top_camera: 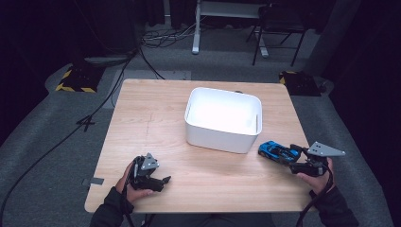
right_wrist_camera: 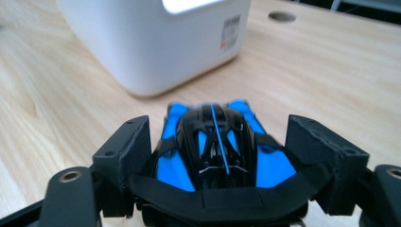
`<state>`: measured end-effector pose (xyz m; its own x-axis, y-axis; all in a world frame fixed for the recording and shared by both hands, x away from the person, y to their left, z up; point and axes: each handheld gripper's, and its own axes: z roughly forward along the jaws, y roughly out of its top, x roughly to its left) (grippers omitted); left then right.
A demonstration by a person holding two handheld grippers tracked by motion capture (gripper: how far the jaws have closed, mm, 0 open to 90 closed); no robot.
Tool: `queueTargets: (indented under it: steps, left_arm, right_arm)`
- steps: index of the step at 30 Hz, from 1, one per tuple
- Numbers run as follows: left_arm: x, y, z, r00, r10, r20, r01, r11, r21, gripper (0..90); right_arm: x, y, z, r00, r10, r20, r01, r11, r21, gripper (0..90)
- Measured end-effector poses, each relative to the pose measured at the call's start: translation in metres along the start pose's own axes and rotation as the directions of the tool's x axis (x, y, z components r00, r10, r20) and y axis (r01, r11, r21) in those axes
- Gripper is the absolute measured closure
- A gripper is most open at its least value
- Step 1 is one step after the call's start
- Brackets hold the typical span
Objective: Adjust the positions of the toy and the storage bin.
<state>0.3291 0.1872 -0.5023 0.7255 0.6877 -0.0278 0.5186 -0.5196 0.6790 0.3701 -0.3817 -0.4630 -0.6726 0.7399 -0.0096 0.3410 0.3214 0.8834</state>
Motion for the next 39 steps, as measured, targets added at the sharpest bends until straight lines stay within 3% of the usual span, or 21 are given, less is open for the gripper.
queueTargets:
  steps: [5, 21, 39]
  left_arm:
    - [0.0, 0.0, 0.0, 1.0, -0.002, 0.002, 0.002, 1.0, 0.001, 15.6]
    - [0.0, 0.0, 0.0, 1.0, -0.002, 0.003, 0.002, 1.0, 0.001, 15.6]
    - [0.0, 0.0, 0.0, 1.0, -0.002, 0.003, 0.002, 1.0, 0.001, 15.6]
  right_arm:
    - [-0.001, 0.011, 0.001, 1.0, 0.003, -0.001, -0.003, 1.0, -0.028, 24.6]
    - [0.003, 0.045, 0.018, 1.0, -0.002, 0.002, 0.002, 0.999, -0.039, 24.6]
    - [0.001, 0.061, 0.018, 1.0, 0.001, -0.003, -0.002, 0.998, -0.057, 24.6]
